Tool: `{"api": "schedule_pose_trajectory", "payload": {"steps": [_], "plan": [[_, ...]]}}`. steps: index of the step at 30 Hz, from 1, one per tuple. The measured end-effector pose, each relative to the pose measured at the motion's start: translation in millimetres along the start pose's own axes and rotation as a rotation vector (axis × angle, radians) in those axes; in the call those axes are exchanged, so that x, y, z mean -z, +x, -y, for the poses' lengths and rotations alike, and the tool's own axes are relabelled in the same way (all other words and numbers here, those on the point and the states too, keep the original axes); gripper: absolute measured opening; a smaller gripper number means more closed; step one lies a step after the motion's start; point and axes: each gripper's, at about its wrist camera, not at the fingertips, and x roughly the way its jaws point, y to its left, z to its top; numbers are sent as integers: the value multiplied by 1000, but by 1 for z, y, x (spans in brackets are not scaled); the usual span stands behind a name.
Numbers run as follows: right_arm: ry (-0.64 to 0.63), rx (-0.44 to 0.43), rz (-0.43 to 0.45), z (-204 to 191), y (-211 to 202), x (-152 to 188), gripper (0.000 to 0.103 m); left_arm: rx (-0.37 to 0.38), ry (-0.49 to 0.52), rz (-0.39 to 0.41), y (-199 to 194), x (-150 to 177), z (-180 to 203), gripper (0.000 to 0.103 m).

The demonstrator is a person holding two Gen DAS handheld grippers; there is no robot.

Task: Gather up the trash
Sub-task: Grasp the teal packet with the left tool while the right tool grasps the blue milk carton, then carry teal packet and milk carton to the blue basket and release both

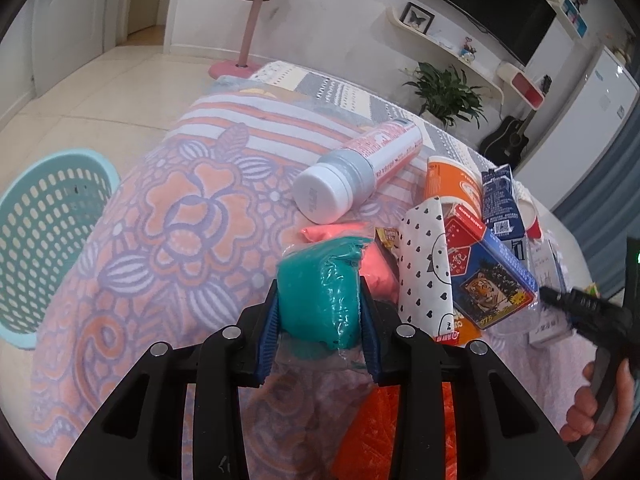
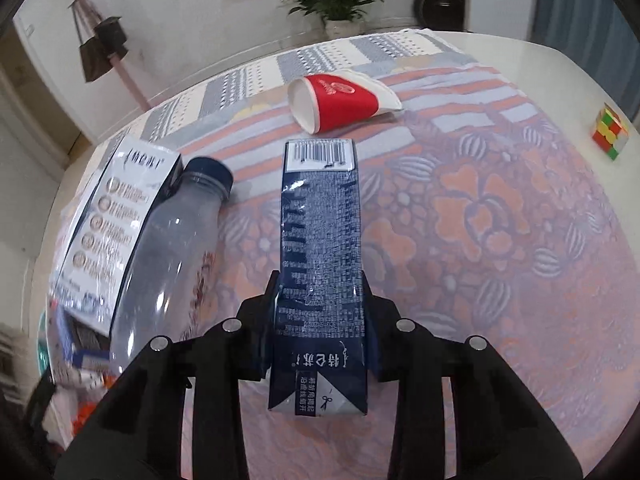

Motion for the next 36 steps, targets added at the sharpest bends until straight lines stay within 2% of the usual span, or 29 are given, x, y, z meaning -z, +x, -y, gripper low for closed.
{"api": "schedule_pose_trajectory", "payload": {"steps": [3,6,12,16,20,22,24,25,27,31,34,36], "plan": [[-41,-11,35,-1,-10,4,32,5,0,12,-3,-1,-1,33],[-104,-12,117,-11,-31,4,32,13,5,35,-11,-3,-1,33],[-209,-85,253,-50,-83,1,32,39,3,122,-47,-19,-7,33],[-308,-218,287,-99,-112,8,32,34,-4,202,-85,-38,-24,33],[-439,-312,325,-165,-129,22,32,-21,-39,276,-123,-57,-62,33],[-498,-360,317,-202,-134,29,32,-66,-62,295,-134,-66,-83,33],[-526,-471,237,-242,-134,36,32,-99,-108,314,-147,-72,-110,33],[-542,-500,216,-260,-135,42,32,-109,-133,321,-151,-74,-123,33],[-587,-526,210,-294,-137,51,32,-130,-188,331,-158,-72,-152,33],[-666,-572,168,-350,-129,77,32,-228,-258,312,-159,-65,-200,33],[-721,-599,115,-390,-115,102,32,-225,-338,262,-150,-60,-232,33],[-750,-601,85,-414,-101,117,32,-223,-345,231,-142,-58,-242,33]]}}
